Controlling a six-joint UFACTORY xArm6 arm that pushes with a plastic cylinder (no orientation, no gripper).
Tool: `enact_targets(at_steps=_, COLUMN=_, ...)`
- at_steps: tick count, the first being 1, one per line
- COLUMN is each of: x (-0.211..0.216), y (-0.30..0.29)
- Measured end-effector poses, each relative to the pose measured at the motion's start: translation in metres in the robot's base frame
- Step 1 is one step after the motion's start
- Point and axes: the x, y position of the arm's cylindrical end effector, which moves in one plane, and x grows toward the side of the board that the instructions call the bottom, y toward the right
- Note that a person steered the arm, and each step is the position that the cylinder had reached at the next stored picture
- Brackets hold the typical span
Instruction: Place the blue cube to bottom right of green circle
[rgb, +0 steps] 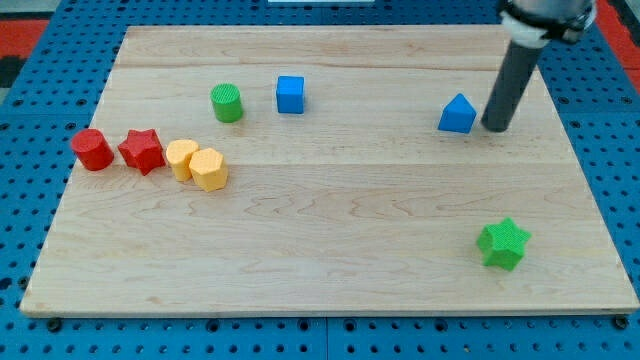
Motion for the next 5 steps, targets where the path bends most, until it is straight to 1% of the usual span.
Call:
enact_targets(at_steps=1, x=-0.033, y=-0.021)
enact_targets(at_steps=2, x=-0.011, y=-0.086)
enact_targets(at_steps=3, x=0.061, y=-0.047)
enact_targets(at_steps=4, x=0.111, y=-0.044)
enact_targets(at_steps=5, x=0.087, y=-0.053)
